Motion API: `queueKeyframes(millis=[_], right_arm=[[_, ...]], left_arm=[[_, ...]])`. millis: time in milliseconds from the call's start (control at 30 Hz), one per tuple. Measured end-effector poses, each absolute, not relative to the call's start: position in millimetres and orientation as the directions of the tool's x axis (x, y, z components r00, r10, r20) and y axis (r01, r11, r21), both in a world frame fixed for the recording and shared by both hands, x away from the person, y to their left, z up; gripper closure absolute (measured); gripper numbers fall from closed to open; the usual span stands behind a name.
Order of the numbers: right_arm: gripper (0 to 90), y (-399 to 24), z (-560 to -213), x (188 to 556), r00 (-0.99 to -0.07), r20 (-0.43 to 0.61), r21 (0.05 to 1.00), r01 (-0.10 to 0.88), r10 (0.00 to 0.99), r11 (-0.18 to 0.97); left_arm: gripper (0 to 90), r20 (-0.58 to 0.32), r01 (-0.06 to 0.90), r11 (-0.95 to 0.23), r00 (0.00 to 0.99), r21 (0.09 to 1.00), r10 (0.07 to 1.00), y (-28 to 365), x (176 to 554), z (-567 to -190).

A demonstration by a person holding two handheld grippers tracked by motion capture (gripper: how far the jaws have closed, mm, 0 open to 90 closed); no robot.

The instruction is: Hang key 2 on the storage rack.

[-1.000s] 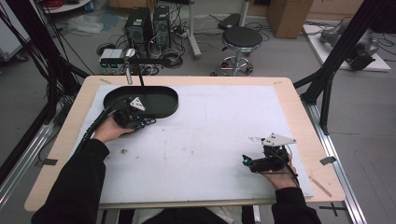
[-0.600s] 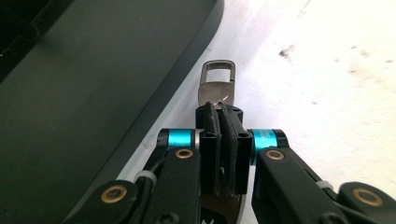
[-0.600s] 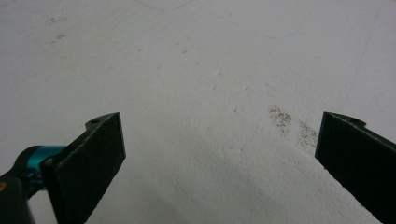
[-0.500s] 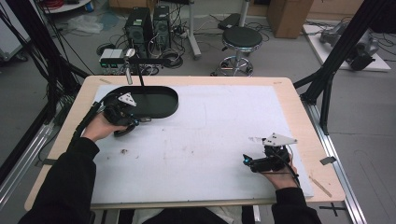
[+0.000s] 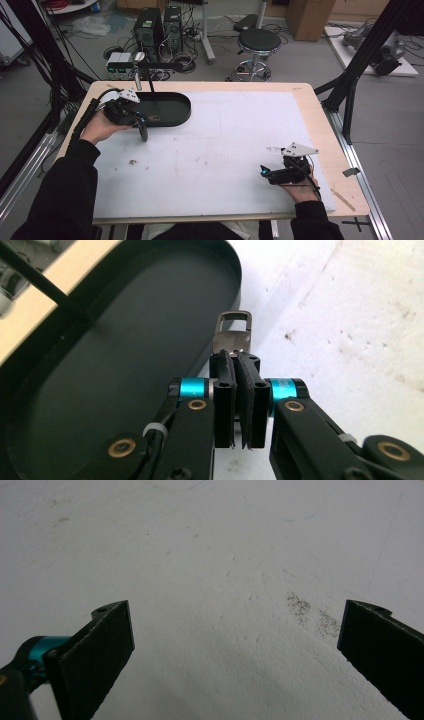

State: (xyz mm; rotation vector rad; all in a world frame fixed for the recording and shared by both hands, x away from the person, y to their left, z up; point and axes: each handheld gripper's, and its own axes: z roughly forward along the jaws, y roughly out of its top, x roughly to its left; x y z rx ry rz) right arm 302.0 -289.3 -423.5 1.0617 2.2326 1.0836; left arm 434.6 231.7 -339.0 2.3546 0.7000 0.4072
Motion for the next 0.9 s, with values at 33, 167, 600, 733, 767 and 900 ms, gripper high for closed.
queueKeyframes(millis=[33,167,600,733,767,900], right_arm=[[0.8,-289.6,-423.3,302.0,-0.608,-0.053,0.801,0.447,0.792,0.397],[0.8,-290.0,-423.1,301.8,-0.605,-0.052,0.801,0.449,0.795,0.395],[0.8,-290.6,-423.4,301.9,-0.606,-0.052,0.800,0.450,0.794,0.396],[0.8,-290.5,-423.7,302.1,-0.605,-0.050,0.801,0.451,0.795,0.394],[0.8,-290.5,-423.6,302.2,-0.605,-0.052,0.801,0.449,0.794,0.395],[0.8,-290.4,-423.5,301.8,-0.603,-0.052,0.800,0.453,0.796,0.395]], left_arm=[[85.7,0.109,0.373,-0.650,0.810,0.662,0.576,230.7,435.3,-336.4],[85.6,0.119,0.358,-0.652,0.814,0.669,0.569,226.8,438.1,-326.6],[85.7,0.121,0.333,-0.614,0.806,0.716,0.579,226.5,447.2,-291.9],[85.7,0.125,0.331,-0.588,0.790,0.738,0.601,226.9,450.1,-283.4],[85.7,0.131,0.331,-0.595,0.789,0.733,0.600,226.4,451.4,-281.3],[85.7,0.147,0.323,-0.596,0.782,0.736,0.605,222.6,456.1,-273.3]])
